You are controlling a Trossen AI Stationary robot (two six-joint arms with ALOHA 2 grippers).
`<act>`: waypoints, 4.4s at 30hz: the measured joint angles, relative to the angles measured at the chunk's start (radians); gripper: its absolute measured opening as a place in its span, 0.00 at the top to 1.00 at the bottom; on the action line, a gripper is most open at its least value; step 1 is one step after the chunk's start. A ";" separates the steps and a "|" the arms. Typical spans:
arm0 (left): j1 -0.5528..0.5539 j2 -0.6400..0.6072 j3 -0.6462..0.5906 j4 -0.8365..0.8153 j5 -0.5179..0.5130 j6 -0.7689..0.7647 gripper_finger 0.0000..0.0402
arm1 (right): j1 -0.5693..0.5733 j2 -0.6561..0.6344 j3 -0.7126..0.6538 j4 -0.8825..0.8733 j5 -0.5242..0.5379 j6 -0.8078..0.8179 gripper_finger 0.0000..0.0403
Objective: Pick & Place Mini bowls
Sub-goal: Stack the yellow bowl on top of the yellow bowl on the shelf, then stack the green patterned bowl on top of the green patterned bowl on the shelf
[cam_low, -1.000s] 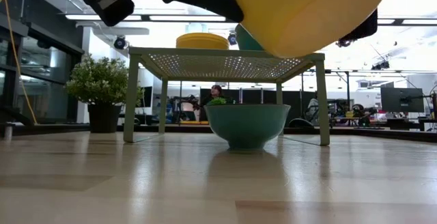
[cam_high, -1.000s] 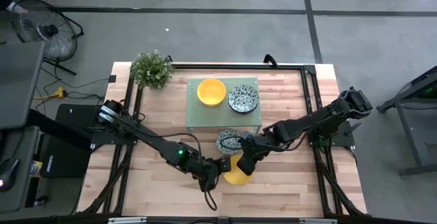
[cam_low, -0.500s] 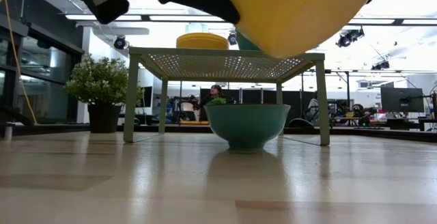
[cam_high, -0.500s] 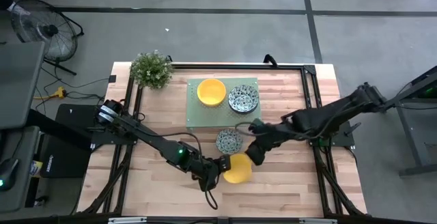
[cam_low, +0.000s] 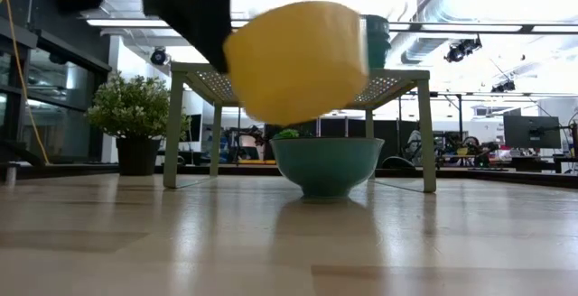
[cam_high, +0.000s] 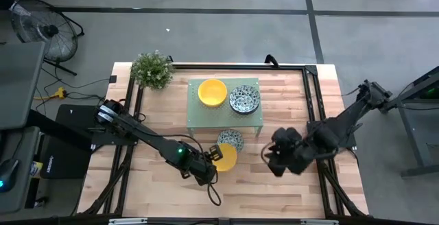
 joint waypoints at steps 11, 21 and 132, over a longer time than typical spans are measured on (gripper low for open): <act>0.000 0.000 0.264 -0.428 -0.004 -0.176 1.00 | 0.128 0.202 0.000 0.059 0.014 0.103 0.65; 0.000 0.001 0.467 -0.722 -0.068 -0.208 1.00 | 0.142 0.376 0.000 0.128 -0.009 0.113 0.65; 0.575 0.041 0.771 -0.804 0.169 -0.033 0.74 | 0.142 0.416 0.000 0.280 0.016 0.100 0.65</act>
